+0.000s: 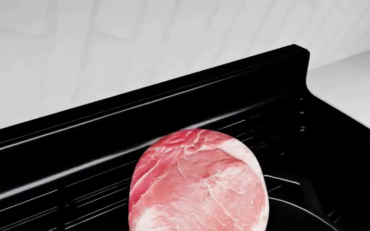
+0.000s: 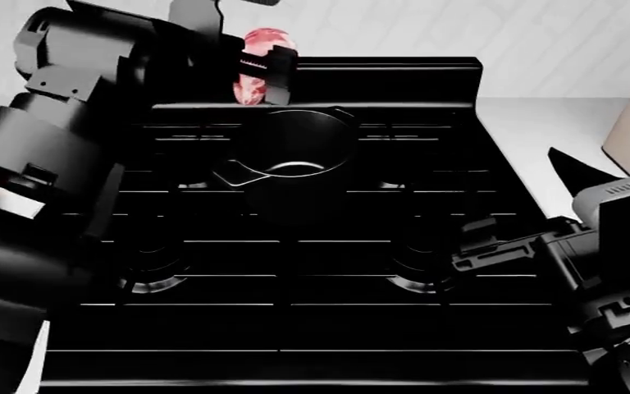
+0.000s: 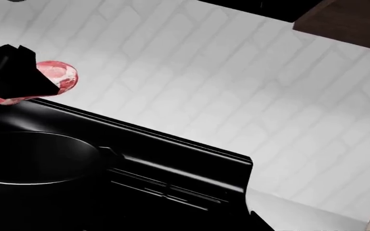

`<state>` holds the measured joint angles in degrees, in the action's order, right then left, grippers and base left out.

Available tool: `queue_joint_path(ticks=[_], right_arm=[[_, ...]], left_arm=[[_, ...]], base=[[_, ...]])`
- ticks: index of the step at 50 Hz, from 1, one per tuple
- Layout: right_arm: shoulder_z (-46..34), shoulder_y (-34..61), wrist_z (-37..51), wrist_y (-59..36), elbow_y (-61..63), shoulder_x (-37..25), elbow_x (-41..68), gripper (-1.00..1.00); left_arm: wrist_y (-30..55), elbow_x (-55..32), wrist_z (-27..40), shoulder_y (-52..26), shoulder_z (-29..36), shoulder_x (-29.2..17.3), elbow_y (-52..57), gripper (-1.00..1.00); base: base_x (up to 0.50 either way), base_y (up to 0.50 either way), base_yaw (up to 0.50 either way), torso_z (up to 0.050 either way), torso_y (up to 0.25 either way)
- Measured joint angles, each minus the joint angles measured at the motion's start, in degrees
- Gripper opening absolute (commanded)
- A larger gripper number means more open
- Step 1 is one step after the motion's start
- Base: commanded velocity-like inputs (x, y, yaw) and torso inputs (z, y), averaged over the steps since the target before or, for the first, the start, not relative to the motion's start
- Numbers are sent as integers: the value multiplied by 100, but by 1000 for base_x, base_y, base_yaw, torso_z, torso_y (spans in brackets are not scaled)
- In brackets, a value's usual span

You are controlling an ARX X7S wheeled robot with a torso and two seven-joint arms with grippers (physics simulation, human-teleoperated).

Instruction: Frozen meat rests on a plate on the counter. Retrieve the meat and place it in a pot on a burner. Then turn the burner on.

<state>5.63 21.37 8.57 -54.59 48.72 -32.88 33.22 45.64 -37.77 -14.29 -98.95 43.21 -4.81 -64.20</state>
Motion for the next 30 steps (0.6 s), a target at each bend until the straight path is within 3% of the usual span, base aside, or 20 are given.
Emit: queue_joint_path(ticks=[11, 30], right_arm=[[91, -129, -3, 108, -8, -19, 5, 100], [221, -334, -6, 259, -13, -50, 19, 100]], left_arm=[[-399, -77, -238, -77, 392, 316, -672, -100], [-623, -753, -248, -26, 1226, 447, -864, -100]], base=[[0, 0, 0, 0, 0], [0, 0, 0, 0, 1]])
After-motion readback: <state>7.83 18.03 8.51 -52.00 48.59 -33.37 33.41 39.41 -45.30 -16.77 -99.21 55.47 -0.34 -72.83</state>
